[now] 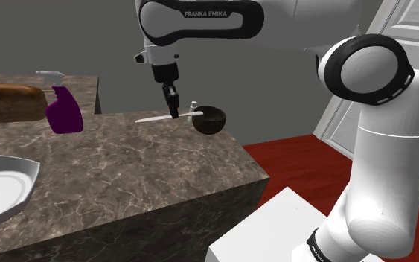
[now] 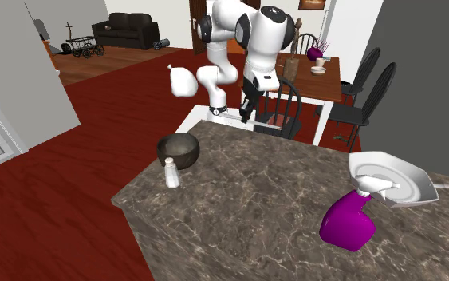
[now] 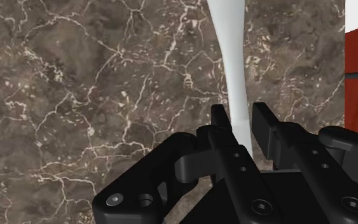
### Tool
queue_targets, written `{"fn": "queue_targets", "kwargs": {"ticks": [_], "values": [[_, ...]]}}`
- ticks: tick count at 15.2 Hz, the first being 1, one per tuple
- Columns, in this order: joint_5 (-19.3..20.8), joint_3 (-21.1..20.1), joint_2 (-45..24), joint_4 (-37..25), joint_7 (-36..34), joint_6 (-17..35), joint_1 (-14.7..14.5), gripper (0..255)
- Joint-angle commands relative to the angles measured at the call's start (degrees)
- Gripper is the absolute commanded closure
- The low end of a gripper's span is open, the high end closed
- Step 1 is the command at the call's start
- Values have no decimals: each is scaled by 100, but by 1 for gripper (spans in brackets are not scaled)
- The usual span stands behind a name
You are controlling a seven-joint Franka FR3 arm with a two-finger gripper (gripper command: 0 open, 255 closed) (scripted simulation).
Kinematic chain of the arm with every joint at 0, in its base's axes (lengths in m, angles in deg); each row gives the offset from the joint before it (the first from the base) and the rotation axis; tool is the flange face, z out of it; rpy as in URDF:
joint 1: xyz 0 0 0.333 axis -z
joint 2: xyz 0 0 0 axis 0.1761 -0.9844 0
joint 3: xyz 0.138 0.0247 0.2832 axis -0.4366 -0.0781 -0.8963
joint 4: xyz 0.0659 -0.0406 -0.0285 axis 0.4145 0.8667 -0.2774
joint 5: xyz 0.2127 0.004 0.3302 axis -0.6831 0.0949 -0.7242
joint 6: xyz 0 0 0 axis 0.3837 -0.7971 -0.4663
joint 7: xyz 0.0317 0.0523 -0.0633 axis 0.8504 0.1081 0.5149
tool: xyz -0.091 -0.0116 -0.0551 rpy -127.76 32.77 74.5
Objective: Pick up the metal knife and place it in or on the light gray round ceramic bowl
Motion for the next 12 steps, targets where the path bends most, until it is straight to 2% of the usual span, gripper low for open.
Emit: {"fn": "queue_targets", "kwargs": {"ticks": [1, 7, 12], "values": [[10, 83, 79, 105, 256, 52, 176, 255], [89, 345, 89, 83, 990, 103, 655, 255], [171, 561, -67, -169, 1591, 86, 1029, 255]]}}
